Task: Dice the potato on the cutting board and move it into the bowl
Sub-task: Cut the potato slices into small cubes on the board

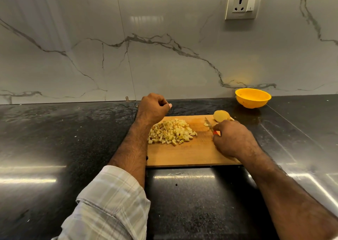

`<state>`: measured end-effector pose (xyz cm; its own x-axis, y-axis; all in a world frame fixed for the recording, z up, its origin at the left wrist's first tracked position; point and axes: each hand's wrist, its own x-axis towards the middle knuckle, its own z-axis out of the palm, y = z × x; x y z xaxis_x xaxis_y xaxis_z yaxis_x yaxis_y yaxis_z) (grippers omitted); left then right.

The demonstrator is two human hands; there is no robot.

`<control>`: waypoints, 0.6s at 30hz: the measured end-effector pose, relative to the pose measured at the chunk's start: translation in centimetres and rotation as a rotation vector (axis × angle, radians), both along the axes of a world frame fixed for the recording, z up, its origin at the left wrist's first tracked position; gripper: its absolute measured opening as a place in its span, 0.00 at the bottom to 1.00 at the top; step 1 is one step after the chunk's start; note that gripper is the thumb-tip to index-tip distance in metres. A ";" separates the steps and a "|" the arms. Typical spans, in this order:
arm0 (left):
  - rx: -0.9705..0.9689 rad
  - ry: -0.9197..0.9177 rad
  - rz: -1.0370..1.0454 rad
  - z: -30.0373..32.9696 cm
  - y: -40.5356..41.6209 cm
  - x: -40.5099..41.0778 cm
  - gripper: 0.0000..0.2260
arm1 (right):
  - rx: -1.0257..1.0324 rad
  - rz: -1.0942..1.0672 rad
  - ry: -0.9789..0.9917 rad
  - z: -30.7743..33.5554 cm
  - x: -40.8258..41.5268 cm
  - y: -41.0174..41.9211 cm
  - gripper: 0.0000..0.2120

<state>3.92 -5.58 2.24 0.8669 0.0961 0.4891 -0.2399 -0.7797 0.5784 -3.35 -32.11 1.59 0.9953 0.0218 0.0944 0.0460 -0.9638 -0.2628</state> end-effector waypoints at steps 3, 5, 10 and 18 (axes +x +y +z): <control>0.004 0.001 -0.003 0.0 0.0 0.1 0.10 | 0.028 0.156 0.011 -0.5 -0.2 1.2 0.21; 0.008 0.005 -0.003 0.0 0.0 0.1 0.10 | 0.017 0.215 -0.004 -0.6 -0.2 1.8 0.21; 0.013 0.012 0.003 -0.1 -0.1 0.1 0.09 | 0.088 0.154 -0.246 0.2 -0.9 1.0 0.19; 0.073 0.023 -0.024 -0.3 -1.5 -0.4 0.09 | 0.022 0.109 -0.128 -0.5 -0.1 1.1 0.18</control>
<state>3.56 -7.09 1.97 0.8795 0.0402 0.4742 -0.2461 -0.8144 0.5255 -3.46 -30.97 1.10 0.9669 0.1258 0.2218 0.1846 -0.9453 -0.2688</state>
